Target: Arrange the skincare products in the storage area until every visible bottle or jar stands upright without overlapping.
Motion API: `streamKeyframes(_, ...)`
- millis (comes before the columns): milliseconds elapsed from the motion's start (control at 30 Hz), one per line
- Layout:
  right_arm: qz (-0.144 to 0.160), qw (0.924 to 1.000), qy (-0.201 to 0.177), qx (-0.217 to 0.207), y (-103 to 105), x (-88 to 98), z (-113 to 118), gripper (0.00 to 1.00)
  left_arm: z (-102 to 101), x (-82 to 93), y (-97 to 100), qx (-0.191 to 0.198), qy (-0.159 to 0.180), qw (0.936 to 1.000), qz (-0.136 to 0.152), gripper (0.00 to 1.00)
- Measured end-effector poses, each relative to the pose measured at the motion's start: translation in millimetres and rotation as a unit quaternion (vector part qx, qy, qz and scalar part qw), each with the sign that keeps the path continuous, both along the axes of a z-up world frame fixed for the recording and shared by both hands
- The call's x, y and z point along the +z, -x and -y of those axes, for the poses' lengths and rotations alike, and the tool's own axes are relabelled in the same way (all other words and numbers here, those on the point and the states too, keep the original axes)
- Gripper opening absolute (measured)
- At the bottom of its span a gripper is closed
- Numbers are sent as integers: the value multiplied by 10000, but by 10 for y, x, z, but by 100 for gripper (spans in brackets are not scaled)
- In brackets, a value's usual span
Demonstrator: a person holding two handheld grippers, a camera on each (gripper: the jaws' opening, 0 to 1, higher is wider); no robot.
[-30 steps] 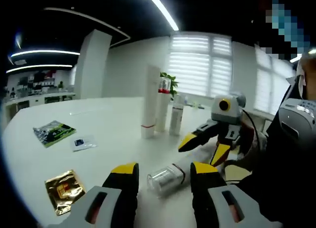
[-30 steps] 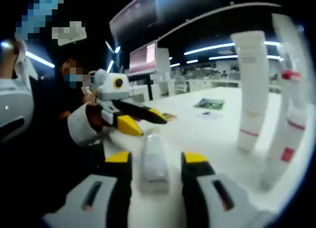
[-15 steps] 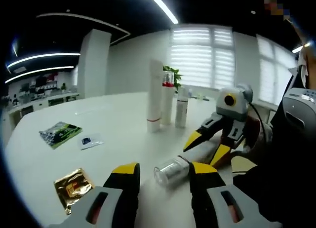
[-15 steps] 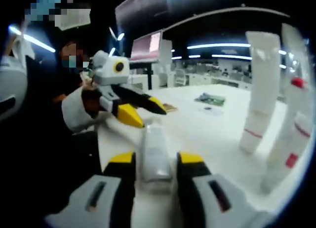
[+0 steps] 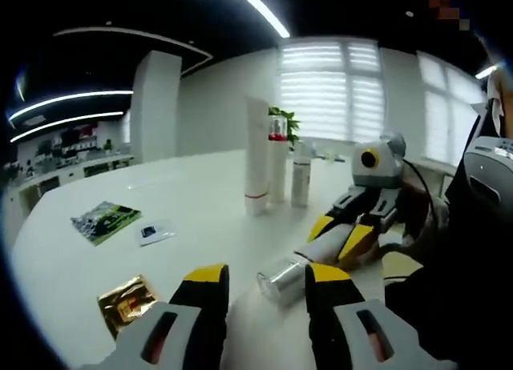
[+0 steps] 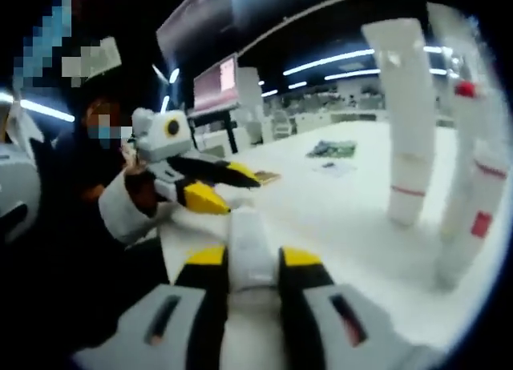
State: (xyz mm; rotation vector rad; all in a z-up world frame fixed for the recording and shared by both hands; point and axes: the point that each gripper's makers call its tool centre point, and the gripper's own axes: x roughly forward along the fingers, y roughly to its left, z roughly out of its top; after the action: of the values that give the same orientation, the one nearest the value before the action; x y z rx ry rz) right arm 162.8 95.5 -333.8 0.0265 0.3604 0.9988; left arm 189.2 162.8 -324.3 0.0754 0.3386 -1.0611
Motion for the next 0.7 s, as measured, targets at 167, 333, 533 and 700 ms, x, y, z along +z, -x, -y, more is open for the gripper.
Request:
streamKeyframes(167,-172,9989,-364,-220,-46,68,48,24,-6,-12,5,-15,-19,10000,15,38)
streamKeyframes(333,-300,9973,-616,-247,-52,107,78,23,-8,-50,33,-102,-174,9998,47,38)
streamKeyframes(533,-463,9944,-924,-233,-47,159,79,23,75,-126,79,-257,-325,9991,11,38)
streamKeyframes(700,-446,9942,-954,-217,-26,177,61,23,127,-235,117,-366,-629,9973,4,37)
